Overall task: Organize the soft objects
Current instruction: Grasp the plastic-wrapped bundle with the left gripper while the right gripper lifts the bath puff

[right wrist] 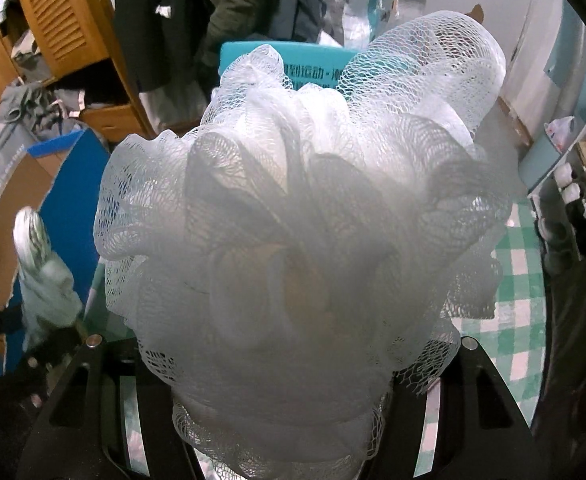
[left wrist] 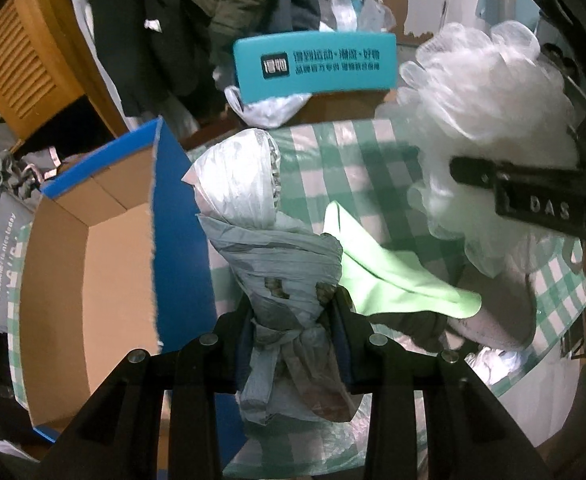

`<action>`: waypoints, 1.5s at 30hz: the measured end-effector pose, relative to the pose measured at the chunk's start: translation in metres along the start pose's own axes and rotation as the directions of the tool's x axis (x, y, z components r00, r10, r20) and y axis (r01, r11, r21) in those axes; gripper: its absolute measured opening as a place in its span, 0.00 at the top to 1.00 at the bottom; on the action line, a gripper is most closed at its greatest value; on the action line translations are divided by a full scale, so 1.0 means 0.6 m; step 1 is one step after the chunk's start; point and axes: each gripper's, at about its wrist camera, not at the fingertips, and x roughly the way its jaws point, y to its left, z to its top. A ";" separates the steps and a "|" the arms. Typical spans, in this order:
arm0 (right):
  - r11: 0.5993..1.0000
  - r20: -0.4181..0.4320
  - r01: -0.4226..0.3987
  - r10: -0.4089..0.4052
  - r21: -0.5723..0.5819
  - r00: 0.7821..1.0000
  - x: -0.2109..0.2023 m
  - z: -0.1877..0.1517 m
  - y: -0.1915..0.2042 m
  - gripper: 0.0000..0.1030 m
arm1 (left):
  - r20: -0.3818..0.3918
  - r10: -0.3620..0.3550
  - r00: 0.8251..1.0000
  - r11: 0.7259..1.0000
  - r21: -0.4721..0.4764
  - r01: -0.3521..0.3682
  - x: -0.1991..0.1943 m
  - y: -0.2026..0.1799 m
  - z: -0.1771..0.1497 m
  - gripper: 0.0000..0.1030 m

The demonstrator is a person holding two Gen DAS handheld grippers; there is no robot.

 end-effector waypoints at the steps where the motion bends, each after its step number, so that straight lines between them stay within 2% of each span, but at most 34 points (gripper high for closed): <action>1: 1.000 0.007 0.002 -0.002 -0.003 1.000 -0.004 0.003 0.000 0.42 | 0.007 0.000 1.000 1.000 -0.002 0.000 -0.005 0.005 0.003 0.66; 8: 1.000 0.058 -0.005 0.006 -0.020 0.998 -0.034 0.009 0.020 0.42 | 0.033 -0.009 0.999 0.999 -0.032 0.010 -0.034 0.037 0.004 0.66; 16: 0.998 0.090 -0.058 0.061 -0.040 0.994 -0.081 -0.007 0.026 0.42 | 0.070 -0.011 0.997 0.996 -0.086 0.017 -0.070 0.090 0.006 0.66; 21: 0.994 0.106 -0.083 0.090 -0.064 0.990 -0.099 -0.006 0.046 0.42 | 0.106 0.022 0.994 0.995 -0.101 -0.011 -0.091 0.115 0.005 0.66; 25: 0.991 0.120 -0.101 0.110 -0.083 0.987 -0.115 -0.008 0.055 0.42 | 0.114 0.011 0.993 0.993 -0.116 0.002 -0.102 0.134 -0.001 0.66; 31: 0.985 0.137 -0.125 0.140 -0.117 0.981 -0.126 0.001 0.086 0.42 | 0.132 0.040 0.990 0.990 -0.137 -0.022 -0.111 0.162 -0.006 0.66; 45: 0.966 0.135 -0.189 0.213 -0.176 0.968 -0.133 0.017 0.151 0.42 | 0.132 0.097 0.987 0.973 -0.220 -0.066 -0.114 0.238 -0.027 0.66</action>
